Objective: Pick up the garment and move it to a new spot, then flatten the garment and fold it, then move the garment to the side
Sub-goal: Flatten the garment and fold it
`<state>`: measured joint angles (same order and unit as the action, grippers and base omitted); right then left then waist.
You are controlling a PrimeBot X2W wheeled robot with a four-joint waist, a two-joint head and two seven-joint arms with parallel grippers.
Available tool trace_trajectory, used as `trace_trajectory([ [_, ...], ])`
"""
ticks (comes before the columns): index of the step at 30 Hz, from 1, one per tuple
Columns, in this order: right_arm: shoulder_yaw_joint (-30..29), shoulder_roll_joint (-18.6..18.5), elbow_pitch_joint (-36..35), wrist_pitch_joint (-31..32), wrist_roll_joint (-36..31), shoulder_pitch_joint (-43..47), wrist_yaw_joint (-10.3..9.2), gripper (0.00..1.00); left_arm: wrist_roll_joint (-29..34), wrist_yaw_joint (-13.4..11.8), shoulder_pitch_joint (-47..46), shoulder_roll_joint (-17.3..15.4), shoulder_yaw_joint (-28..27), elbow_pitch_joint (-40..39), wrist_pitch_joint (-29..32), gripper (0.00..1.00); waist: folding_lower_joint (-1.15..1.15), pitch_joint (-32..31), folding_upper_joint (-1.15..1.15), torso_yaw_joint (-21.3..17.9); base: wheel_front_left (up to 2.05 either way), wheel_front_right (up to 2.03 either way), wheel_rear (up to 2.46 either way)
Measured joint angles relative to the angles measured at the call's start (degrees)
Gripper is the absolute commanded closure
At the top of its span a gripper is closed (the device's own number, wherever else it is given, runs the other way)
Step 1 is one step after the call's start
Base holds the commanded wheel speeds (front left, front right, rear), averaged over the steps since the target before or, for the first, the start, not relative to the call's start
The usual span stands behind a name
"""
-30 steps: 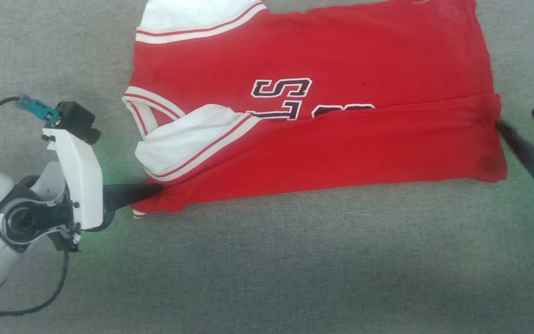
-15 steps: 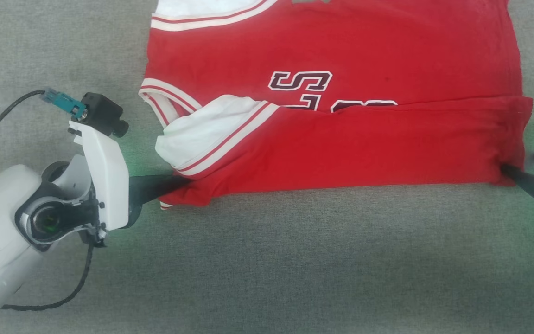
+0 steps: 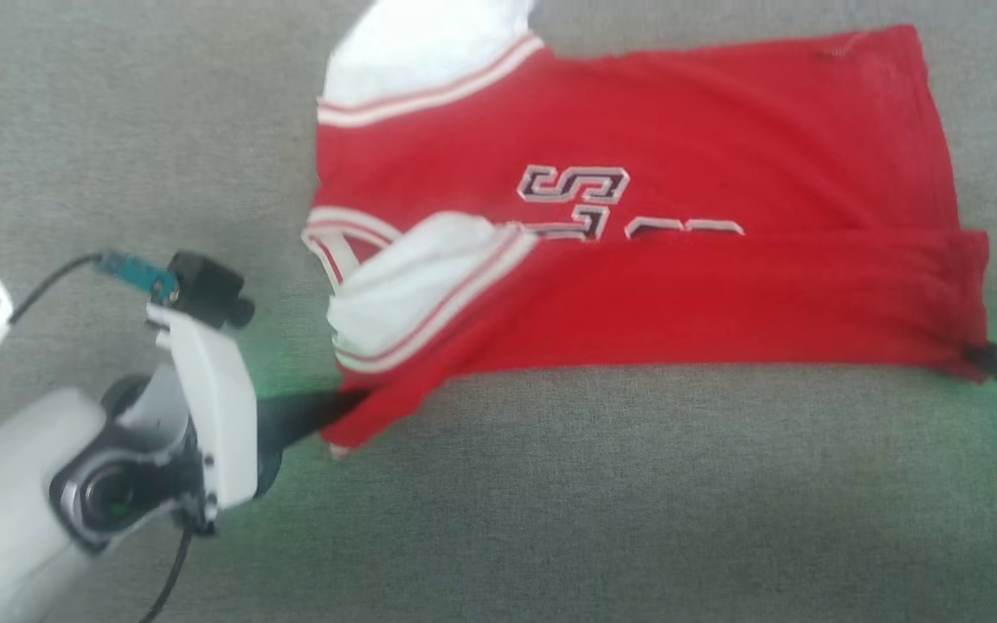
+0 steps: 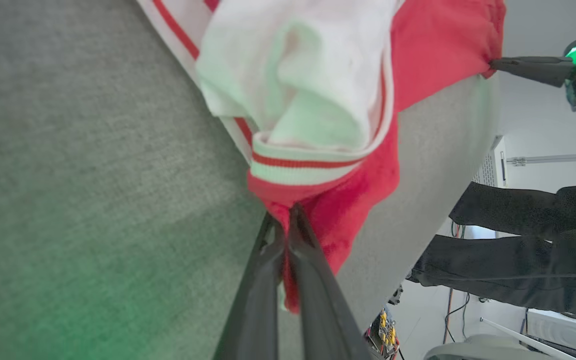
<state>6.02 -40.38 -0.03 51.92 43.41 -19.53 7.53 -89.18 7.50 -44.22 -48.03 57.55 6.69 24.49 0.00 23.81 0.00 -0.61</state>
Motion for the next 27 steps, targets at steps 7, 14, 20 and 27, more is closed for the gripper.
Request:
trace_trajectory([
  [7,-2.2,-2.9,-4.6,2.5,1.8,7.7,0.0,1.0,0.6,0.0,6.4,-5.5,0.7,-7.3,-3.6,1.0,0.0,-2.3,0.0,1.0,0.0,0.0,0.0],
  [14,-6.5,-3.2,-7.9,3.0,2.4,13.2,-0.01,0.76,0.5,0.0,10.1,-9.4,0.6,-12.6,-6.5,1.0,0.0,-2.7,0.0,1.2,0.0,0.0,0.0],
  [20,-9.3,-1.0,-9.4,-3.5,-1.0,12.9,0.0,0.0,1.2,-1.8,10.8,-9.4,-1.0,-11.9,-10.8,0.0,0.0,-2.8,0.0,0.9,0.0,0.0,0.0],
  [27,-10.1,3.2,-6.7,-18.0,-8.7,5.7,-0.04,0.0,3.2,-3.8,9.0,-10.5,-5.8,-8.8,-18.0,0.0,0.0,-2.6,0.0,-0.4,0.0,0.0,0.0],
])
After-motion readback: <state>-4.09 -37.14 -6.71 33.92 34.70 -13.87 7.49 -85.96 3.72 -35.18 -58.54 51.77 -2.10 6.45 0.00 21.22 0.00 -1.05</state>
